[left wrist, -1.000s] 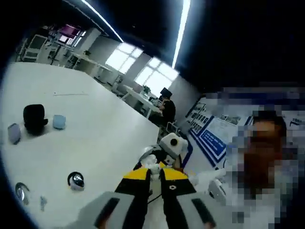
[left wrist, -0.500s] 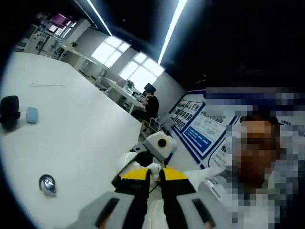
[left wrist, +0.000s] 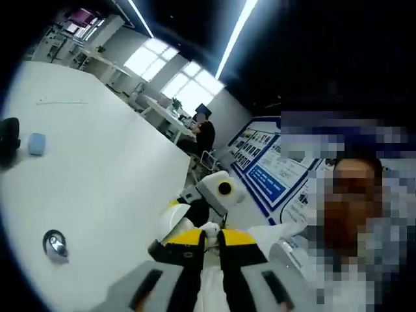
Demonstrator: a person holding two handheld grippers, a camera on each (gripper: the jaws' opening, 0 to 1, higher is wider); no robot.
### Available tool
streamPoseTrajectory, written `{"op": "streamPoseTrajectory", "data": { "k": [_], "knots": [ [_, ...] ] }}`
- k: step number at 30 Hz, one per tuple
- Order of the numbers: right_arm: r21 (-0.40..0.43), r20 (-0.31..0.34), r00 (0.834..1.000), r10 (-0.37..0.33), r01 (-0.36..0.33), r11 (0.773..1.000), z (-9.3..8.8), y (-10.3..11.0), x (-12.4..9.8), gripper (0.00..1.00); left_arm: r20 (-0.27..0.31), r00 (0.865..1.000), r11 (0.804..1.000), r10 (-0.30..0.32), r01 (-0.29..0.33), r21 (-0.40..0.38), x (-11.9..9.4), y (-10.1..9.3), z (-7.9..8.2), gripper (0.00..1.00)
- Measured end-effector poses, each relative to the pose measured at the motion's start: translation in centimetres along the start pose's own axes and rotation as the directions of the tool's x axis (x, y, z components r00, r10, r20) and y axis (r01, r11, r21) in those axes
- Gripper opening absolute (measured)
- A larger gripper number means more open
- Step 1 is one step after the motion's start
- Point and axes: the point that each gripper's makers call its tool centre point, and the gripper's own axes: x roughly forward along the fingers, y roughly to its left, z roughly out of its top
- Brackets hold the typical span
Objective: Pick up the earbuds from the table and place the earbuds into the earbud case
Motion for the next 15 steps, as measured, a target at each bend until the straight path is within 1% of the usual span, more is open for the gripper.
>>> {"op": "streamPoseTrajectory", "data": {
  "k": [3,6,9,11,15],
  "knots": [
    [0.0,0.002,1.0,0.008,-0.008,1.0,0.0,0.1,0.0,0.2,-0.015,1.0,1.0,0.007,-0.008,-0.017,-0.1,0.1,-0.3,0.11],
    [-0.003,-0.003,1.0,0.002,-0.002,1.0,-0.2,0.0,0.0,0.2,-0.025,0.999,0.999,0.037,-0.037,-0.023,-0.4,0.5,-0.4,0.12],
    [0.005,-0.003,1.0,0.006,-0.006,1.0,-0.2,0.1,0.2,0.2,-0.042,0.998,0.998,0.057,-0.057,-0.016,-0.5,0.4,-0.5,0.12],
    [0.013,0.005,1.0,0.011,-0.011,1.0,-0.1,0.1,0.1,0.2,-0.057,0.995,0.996,0.084,-0.084,-0.004,-0.8,0.6,-0.7,0.12],
    [0.037,0.034,0.999,0.008,-0.01,0.999,0.4,-0.2,-0.1,0.2,-0.053,0.995,0.996,0.087,-0.087,-0.005,-1.1,0.5,-0.9,0.12]
  ]
}}
